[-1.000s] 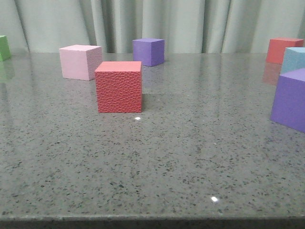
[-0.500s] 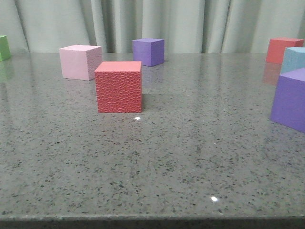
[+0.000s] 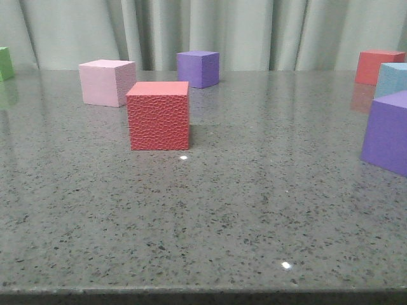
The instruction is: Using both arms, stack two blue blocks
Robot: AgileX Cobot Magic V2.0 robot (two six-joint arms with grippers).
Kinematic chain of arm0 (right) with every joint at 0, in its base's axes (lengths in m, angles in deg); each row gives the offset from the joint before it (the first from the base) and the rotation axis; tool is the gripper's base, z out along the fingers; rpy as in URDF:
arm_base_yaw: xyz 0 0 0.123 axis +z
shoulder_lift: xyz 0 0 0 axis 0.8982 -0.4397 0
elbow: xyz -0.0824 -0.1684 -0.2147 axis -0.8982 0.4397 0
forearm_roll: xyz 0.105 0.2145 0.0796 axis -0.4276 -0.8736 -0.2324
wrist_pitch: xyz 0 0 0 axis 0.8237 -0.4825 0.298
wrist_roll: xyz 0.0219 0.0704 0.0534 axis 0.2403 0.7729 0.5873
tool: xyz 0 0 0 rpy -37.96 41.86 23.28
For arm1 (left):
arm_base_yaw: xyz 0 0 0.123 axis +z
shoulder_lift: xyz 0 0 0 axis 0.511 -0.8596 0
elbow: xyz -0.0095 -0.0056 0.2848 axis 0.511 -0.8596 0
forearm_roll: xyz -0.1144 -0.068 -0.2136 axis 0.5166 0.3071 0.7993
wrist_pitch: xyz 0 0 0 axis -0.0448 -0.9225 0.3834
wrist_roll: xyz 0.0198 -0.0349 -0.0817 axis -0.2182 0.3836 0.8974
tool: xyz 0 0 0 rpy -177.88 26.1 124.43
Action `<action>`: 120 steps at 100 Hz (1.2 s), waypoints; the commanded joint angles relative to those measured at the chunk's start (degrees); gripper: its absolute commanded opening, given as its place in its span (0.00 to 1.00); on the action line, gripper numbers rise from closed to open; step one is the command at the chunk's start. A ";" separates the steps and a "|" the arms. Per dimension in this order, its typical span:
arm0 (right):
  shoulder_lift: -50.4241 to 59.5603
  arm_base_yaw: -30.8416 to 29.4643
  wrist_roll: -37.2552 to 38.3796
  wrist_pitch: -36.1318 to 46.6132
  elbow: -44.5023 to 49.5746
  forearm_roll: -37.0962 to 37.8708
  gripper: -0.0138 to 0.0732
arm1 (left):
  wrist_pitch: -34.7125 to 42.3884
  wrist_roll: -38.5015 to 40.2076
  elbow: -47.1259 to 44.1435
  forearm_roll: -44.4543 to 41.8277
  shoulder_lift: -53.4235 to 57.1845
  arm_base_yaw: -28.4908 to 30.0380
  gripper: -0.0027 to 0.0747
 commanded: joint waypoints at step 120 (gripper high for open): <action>-49.49 0.02 -0.35 -26.14 -51.47 -1.81 0.91 | -7.38 0.43 9.68 0.09 -9.28 0.18 0.79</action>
